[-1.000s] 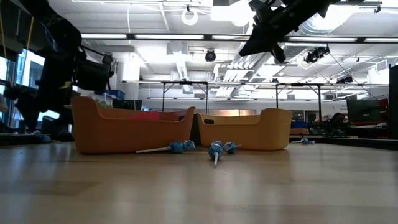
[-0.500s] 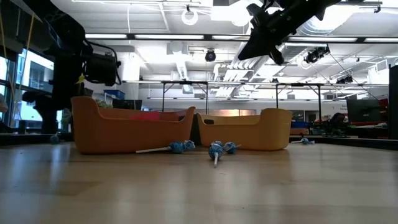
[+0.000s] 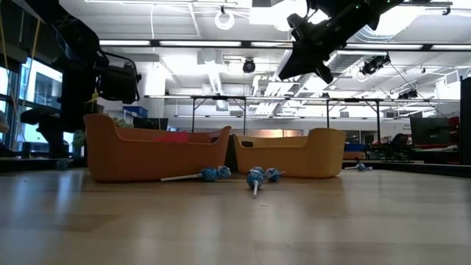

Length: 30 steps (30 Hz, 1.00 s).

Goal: Sort candy
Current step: Put the blue candy into the yellow bin

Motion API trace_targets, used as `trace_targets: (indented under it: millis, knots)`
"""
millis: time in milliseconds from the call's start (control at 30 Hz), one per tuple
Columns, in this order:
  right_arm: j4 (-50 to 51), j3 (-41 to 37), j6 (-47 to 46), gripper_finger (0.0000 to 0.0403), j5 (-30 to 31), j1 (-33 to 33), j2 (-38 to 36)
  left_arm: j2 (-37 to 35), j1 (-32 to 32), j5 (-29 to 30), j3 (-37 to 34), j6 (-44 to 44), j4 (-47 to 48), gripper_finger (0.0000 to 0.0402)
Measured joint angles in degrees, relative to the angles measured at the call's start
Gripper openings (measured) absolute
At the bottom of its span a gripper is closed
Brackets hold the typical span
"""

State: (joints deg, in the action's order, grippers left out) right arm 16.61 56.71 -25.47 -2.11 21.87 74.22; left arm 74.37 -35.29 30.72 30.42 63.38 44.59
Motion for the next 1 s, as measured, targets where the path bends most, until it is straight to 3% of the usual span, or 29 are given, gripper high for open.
trace_targets:
  millis: [300,667,800,1000]
  knots:
    - [0.0,0.0,0.0,0.0000,0.0,0.0,0.0,-0.1,0.0,-1.9,-5.1,9.0,-5.5,0.0250]
    - [0.1,0.0,-0.6,0.0000,-0.1,0.0,0.0,0.0,-0.5,5.7,-6.2,16.7,-7.2,0.0245]
    - [0.3,0.0,-1.6,0.0000,-0.4,0.0,0.0,-0.1,-1.1,4.3,-8.6,17.1,-11.4,0.0211]
    - [0.3,0.0,-1.7,0.0000,-0.4,0.0,0.0,-0.1,-0.7,3.5,-9.1,15.9,-12.3,0.0120]
